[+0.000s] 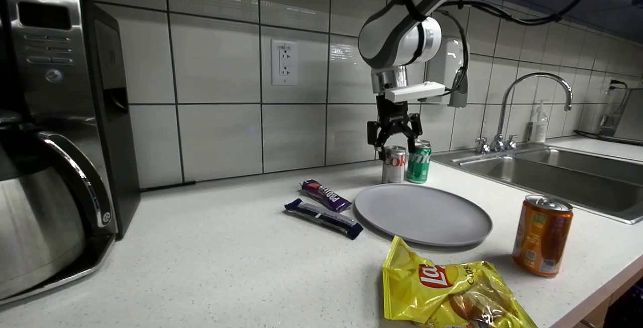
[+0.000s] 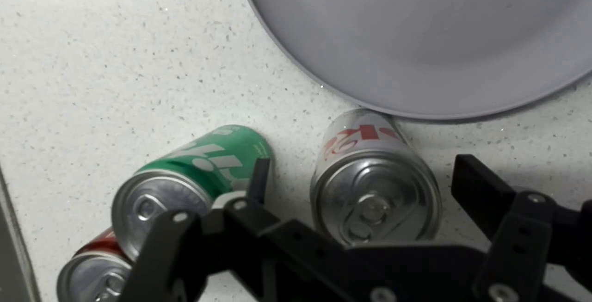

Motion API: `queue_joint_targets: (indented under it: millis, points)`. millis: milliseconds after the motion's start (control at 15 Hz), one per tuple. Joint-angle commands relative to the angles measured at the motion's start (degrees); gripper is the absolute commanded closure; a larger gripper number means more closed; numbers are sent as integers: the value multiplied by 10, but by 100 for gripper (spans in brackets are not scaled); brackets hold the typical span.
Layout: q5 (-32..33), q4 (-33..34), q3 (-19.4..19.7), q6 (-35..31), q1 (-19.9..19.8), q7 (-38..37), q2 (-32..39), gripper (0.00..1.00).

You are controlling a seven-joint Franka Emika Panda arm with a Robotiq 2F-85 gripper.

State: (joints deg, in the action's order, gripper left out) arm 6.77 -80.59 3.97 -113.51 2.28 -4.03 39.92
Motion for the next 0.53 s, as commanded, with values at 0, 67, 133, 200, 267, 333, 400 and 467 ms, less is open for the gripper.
queue_joint_targets:
  millis: [0, 67, 133, 200, 267, 333, 400, 467]
  points:
    - [0, 39, -8, 14, -8, 17, 20, 25]
    - [0, 41, -8, 13, -8, 17, 21, 26]
    - [0, 44, -8, 13, -8, 17, 23, 35]
    - [0, 46, -8, 13, -8, 16, 24, 42]
    - [-1, 46, -8, 13, -7, 15, 25, 51]
    - [-1, 47, -9, 13, -7, 15, 26, 58]
    - [-1, 48, -9, 13, -7, 15, 26, 61]
    - [-2, 48, -10, 13, -7, 15, 26, 61]
